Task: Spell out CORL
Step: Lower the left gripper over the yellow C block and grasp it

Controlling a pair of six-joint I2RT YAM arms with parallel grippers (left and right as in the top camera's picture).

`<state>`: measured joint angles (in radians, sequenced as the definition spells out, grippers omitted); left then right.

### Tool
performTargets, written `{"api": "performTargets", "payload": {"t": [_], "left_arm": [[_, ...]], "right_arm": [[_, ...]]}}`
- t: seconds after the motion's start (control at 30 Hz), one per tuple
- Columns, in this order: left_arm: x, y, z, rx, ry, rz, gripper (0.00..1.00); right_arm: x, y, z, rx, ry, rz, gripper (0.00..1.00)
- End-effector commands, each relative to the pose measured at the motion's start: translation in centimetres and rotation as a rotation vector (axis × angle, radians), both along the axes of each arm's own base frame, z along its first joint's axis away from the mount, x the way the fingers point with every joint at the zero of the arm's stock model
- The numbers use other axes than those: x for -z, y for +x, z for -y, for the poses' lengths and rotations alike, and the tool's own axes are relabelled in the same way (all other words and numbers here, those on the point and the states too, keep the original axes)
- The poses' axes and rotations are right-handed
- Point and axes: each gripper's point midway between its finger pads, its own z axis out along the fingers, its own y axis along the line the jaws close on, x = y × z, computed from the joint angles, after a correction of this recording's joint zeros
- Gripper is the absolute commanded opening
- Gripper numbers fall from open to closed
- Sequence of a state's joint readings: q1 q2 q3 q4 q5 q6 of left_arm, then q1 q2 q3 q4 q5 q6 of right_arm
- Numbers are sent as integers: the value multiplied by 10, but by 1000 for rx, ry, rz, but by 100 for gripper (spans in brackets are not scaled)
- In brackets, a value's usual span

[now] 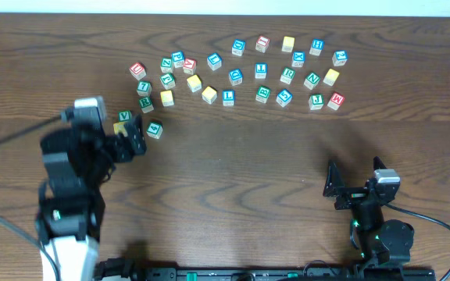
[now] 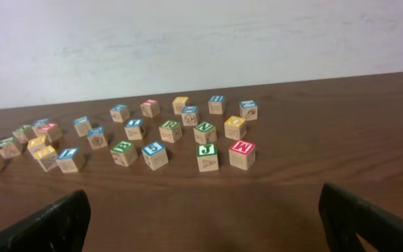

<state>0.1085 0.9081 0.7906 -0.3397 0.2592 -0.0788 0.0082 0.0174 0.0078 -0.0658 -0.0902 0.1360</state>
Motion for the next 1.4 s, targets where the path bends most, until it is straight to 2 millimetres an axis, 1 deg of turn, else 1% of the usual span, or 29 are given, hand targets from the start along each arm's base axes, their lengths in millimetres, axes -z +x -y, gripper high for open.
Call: {"api": "performTargets", "payload": {"t": [0.0, 0.23, 0.3, 0.43, 0.53, 0.6, 0.73, 0.83, 0.9, 1.0, 1.03, 1.07, 1.1, 1.2, 1.3, 1.37], "left_arm": [[-18, 21, 0, 11, -20, -51, 98], [-14, 59, -2, 15, -50, -319, 98], [-13, 69, 3, 29, -53, -380, 98], [-6, 85, 24, 120, -11, -476, 98], [11, 92, 40, 186, 44, -529, 98], [24, 96, 50, 209, 51, -555, 98], [46, 102, 61, 233, 54, -601, 98], [60, 106, 62, 236, 54, -628, 98], [70, 112, 63, 218, 40, -640, 98], [92, 123, 60, 119, -11, -681, 98], [104, 127, 59, 81, -16, -702, 98], [111, 129, 58, 63, -12, -712, 98], [122, 132, 58, 39, 6, -728, 97], [144, 136, 59, -13, 60, -753, 91], [159, 138, 61, -59, 118, -764, 88], [166, 140, 64, -66, 146, -763, 87]], "right_arm": [[1, 0, 2, 5, -10, -1, 99], [1, 0, 2, 5, -10, -1, 99], [1, 0, 2, 5, -10, -1, 99], [1, 0, 2, 5, -10, -1, 99], [1, 0, 2, 5, -10, -1, 99], [1, 0, 2, 6, -10, -1, 99], [1, 0, 2, 5, -10, -1, 99], [1, 0, 2, 5, -10, -1, 99], [1, 0, 2, 5, -10, -1, 99], [1, 0, 2, 6, -10, -1, 99], [1, 0, 2, 5, -10, -1, 99], [1, 0, 2, 5, -10, -1, 99], [1, 0, 2, 5, -10, -1, 99], [1, 0, 2, 6, -10, -1, 99], [1, 0, 2, 5, -10, -1, 99], [1, 0, 2, 5, -10, -1, 99]]}}
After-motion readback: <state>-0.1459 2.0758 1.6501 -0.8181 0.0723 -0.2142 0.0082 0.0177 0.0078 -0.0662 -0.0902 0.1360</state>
